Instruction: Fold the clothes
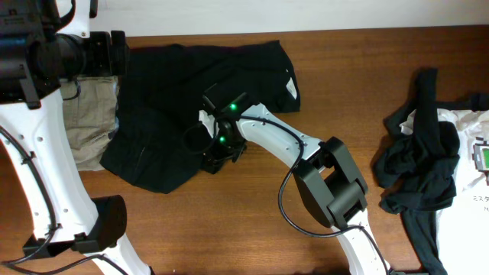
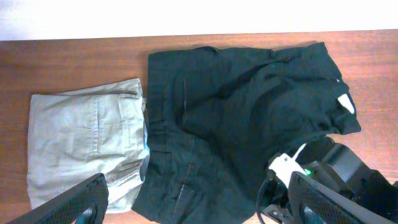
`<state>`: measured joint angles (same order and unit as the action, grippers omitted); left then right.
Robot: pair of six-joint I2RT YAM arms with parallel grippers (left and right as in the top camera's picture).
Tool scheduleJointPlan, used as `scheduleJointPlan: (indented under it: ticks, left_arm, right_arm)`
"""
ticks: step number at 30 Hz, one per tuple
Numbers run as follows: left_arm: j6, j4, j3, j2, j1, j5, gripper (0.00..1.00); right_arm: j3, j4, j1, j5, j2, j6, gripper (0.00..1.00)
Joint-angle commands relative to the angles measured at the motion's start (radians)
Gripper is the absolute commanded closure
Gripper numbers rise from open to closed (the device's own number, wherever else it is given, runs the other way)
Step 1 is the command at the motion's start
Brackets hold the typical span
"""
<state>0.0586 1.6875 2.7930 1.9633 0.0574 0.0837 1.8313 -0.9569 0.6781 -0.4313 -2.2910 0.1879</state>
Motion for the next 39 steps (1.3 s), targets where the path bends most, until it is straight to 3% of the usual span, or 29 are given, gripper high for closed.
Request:
scheduleJointPlan:
  ticks: [1,2,3,5,8,10,13,14,16,18,19,24,26,28,32,37,39]
  left_arm:
    - [-0.002,0.000,0.008,-0.012,0.002,0.019,0.08]
    - [-0.002,0.000,0.008,-0.012,0.002,0.019,0.08]
    - [-0.002,0.000,0.008,-0.012,0.002,0.018,0.08]
    - [-0.002,0.000,0.008,-0.012,0.002,0.018,0.08]
    - [-0.002,0.000,0.008,-0.012,0.003,0.018,0.07]
    - [-0.002,0.000,0.008,-0.012,0.003,0.018,0.04]
    - [-0.002,0.000,0.008,-0.012,0.003,0.018,0.03]
    - [-0.002,0.000,0.008,-0.012,0.003,0.018,0.03]
    - [-0.002,0.000,0.008,-0.012,0.003,0.018,0.03]
    - [-0.001,0.000,0.008,-0.012,0.003,0.017,0.03]
    - [-0.002,0.000,0.008,-0.012,0.003,0.017,0.03]
    - [0.000,0.000,0.002,-0.012,0.003,0.018,0.03]
    - [0.003,0.000,-0.028,-0.028,0.002,0.033,0.01]
    - [0.048,0.000,-0.129,-0.118,0.003,0.013,0.01]
    - [0.047,-0.016,-0.550,-0.368,0.011,-0.018,0.01]
    - [0.021,-0.215,-1.076,-0.363,0.011,0.124,0.01]
    - [0.012,-0.329,-1.290,-0.337,0.011,0.193,0.01]
  right_arm:
    - [-0.058,0.042,0.021,0.017,-0.008,0.013,0.61]
    - [-0.069,0.055,0.026,0.017,-0.008,0.013,0.66]
    - [-0.071,0.077,0.029,0.017,-0.008,0.013,0.81]
    - [-0.069,0.077,0.021,0.018,0.000,0.012,0.96]
    - [-0.069,-0.012,-0.027,0.051,0.097,-0.006,0.96]
    - [-0.069,-0.114,-0.084,0.179,0.196,-0.006,0.96]
    - [-0.069,-0.507,-0.239,0.564,0.408,-0.026,0.96]
    - [-0.069,-0.647,-0.307,0.631,0.474,-0.027,0.96]
    - [-0.069,-0.739,-0.396,0.625,0.539,-0.045,0.96]
    - [-0.070,-0.738,-0.463,0.580,0.567,-0.045,0.51]
    - [-0.070,-0.740,-0.491,0.577,0.568,-0.043,0.43]
    - [-0.070,-0.698,-0.574,0.509,0.568,-0.038,0.30]
    - [-0.083,-0.621,-0.577,0.409,0.563,-0.079,0.31]
    - [-0.135,-0.557,-0.578,0.379,0.557,-0.051,0.34]
    - [-0.399,-0.436,-0.650,0.340,0.555,0.035,0.31]
    - [-0.667,-0.230,-0.888,0.126,0.555,-0.001,0.45]
    - [-0.742,-0.158,-0.900,0.098,0.555,-0.017,0.46]
